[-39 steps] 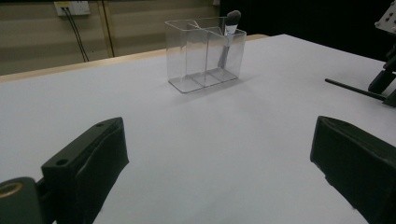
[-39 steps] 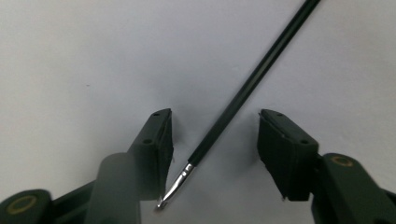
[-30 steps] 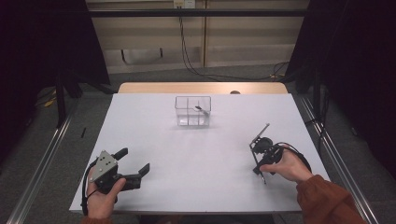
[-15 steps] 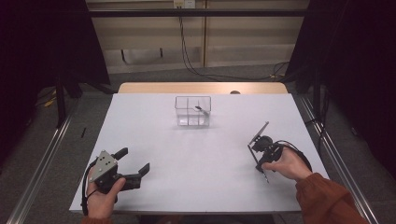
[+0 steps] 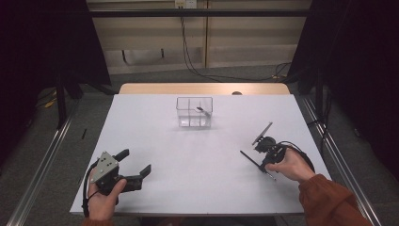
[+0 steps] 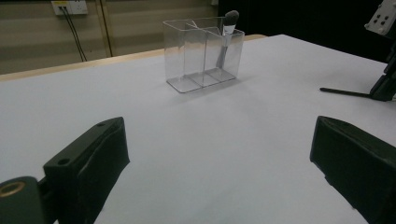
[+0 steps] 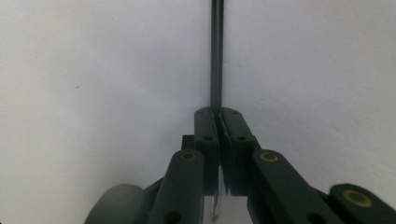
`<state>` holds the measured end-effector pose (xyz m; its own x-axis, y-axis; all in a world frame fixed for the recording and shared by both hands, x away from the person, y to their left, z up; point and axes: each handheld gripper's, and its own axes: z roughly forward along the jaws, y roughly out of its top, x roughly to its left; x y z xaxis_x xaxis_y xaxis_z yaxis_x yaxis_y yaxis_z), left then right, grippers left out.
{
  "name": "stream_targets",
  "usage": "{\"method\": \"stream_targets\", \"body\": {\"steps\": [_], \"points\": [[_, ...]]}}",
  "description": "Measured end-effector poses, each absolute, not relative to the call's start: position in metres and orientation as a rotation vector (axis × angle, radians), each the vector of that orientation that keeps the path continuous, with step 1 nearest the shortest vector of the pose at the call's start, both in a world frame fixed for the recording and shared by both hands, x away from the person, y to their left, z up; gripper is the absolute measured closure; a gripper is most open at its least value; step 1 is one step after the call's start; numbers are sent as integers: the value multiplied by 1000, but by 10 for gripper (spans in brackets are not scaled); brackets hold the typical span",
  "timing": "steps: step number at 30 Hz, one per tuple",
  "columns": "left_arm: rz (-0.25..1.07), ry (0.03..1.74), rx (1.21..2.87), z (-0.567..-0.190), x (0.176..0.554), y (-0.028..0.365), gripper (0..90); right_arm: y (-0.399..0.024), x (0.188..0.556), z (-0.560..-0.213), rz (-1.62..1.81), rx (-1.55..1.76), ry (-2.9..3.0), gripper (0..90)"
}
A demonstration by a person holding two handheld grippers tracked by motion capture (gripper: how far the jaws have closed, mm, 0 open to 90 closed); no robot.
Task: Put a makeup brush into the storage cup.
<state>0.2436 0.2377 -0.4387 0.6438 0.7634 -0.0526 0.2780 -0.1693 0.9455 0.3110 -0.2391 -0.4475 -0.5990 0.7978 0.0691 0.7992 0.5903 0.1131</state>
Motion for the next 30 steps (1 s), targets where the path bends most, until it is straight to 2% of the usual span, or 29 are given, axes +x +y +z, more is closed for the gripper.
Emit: {"method": "stream_targets", "body": {"steps": [12, 25, 30], "points": [[539, 844, 1744, -439, 244, 238, 41, -247, 309, -443, -295, -1410, -2767, 870], [539, 848, 1743, -439, 243, 238, 41, -265, 303, -426, -627, -1528, -2750, 870], [542, 847, 1741, -439, 243, 238, 41, -265, 297, -425, -823, -1470, -2769, 869]]}}
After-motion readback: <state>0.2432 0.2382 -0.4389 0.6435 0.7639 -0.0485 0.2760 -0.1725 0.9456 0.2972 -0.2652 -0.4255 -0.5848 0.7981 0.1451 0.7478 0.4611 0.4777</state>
